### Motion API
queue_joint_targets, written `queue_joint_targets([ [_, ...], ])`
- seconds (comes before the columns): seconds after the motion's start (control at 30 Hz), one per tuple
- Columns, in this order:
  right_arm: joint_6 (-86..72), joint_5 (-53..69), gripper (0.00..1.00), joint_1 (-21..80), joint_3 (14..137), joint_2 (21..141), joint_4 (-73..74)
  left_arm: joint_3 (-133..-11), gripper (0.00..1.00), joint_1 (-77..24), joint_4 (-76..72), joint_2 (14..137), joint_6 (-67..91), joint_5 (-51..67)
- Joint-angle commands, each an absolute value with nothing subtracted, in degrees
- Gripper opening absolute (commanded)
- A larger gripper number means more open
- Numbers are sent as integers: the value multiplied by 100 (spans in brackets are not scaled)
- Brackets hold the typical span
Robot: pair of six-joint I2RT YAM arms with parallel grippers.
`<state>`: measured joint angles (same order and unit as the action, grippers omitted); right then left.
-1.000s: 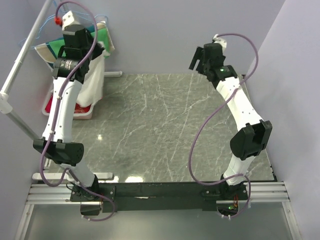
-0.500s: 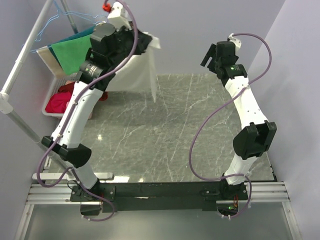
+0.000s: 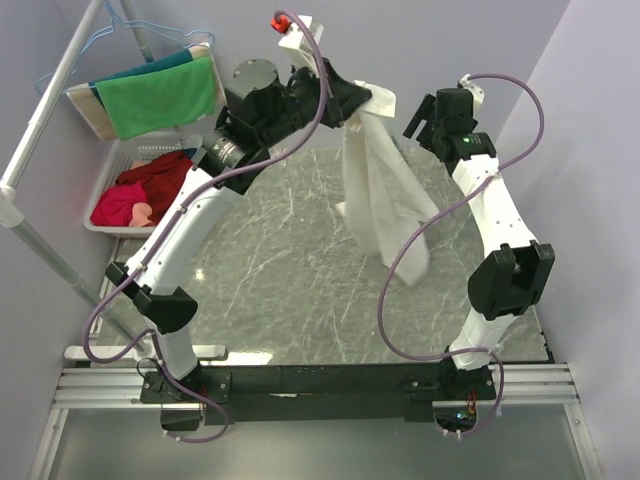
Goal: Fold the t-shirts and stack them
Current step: Move the tshirt to the center of the board
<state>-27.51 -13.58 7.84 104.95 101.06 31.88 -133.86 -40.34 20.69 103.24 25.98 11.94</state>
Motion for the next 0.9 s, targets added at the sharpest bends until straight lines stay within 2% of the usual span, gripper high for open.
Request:
queue_joint_targets([
  [0.0,-2865,-1187,88,729,10345,9897,3006,-12870,1,-4034,1793,9941,2330,120],
  [0.1,-2900,-1116,88,721,10099,9818,2936,-11648,1,-4034,1863,9484,2285,-972],
  [0.13,-2892,-1099,88,729,10038,9800,2927,-11184,1,-4034,1933,9353,2294,-1689],
  [0.23,-2944,-1046,88,729,9862,9817,3041,-10471,1,-4025,2337,9281,2469,-2703],
  [0.47,-2980,-1010,88,905,9229,9826,3155,-9300,1,-3946,3286,9272,3934,-3418],
  [0.67,-3014,-1151,89,1107,9114,10168,3646,-9290,1,-3648,4710,9483,5526,-4060],
  [0.87,-3172,-1125,89,1160,9149,10625,4016,-9343,1,-3577,5115,9650,5853,-4175],
])
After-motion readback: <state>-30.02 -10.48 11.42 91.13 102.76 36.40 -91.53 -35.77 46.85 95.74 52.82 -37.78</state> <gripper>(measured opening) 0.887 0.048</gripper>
